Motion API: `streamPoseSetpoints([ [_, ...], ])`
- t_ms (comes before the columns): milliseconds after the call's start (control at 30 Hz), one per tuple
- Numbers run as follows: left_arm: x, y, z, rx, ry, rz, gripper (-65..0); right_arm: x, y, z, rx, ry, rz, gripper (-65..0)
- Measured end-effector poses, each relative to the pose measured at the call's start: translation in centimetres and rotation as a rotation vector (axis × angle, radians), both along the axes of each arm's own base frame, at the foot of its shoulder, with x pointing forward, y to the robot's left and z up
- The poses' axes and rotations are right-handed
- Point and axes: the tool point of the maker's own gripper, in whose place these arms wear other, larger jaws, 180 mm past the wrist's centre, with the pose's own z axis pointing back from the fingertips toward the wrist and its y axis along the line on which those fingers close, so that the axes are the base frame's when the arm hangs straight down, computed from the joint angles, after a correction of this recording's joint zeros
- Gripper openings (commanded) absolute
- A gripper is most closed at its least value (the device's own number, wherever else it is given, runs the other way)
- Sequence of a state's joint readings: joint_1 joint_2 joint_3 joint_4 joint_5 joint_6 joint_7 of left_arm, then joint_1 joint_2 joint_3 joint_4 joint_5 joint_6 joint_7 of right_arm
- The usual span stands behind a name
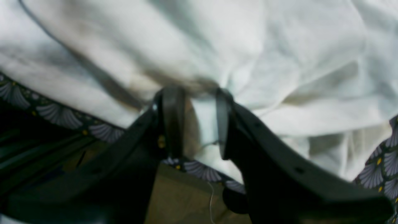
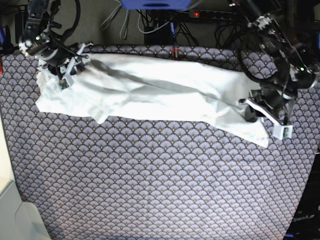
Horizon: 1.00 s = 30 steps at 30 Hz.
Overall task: Fold the T-shirt properly
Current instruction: 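Lift the shirt end with the left gripper and fold it toward the right gripper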
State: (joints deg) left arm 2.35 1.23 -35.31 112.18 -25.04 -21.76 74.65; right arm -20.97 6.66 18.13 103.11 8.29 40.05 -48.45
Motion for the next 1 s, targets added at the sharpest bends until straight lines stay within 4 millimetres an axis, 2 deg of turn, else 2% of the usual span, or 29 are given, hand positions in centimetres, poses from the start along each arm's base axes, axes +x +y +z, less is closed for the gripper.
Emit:
streamPoseSetpoints([
  [67, 0.2, -1.7, -0.3, -0.035, 0.014, 0.003, -64.6, 0.0, 0.0, 0.0, 0.000, 0.000, 0.000, -46.1],
  [133, 0.6, -4.3, -0.5, -0.084, 0.033, -0.032, -64.6, 0.0, 0.0, 0.0, 0.000, 0.000, 0.000, -46.2],
  [400, 1.2, -12.5, -0.4, -0.267, 0.103, -0.021, -64.6, 0.0, 0.0, 0.0, 0.000, 0.000, 0.000, -46.2],
  [467, 1.0, -13.0, -0.8, -0.271, 0.101, 0.026, -64.6, 0.0, 0.0, 0.0, 0.000, 0.000, 0.000, -46.2],
  [533, 0.1, -14.2, -1.8, -0.221, 0.135, 0.003, -64.6, 0.0, -0.1, 0.0, -0.003, 0.000, 0.004, -46.2],
  [733, -0.5, -18.7, -1.6, -0.159, 0.141, -0.043, -64.6, 0.0, -0.5, 0.1, -0.017, 0.000, 0.010, -46.2],
  [1000, -1.7, -22.3, -2.0, -0.048, 0.137, -0.120, -64.6, 0.1, -0.9, 0.2, -0.025, 0.000, 0.013, -46.2],
])
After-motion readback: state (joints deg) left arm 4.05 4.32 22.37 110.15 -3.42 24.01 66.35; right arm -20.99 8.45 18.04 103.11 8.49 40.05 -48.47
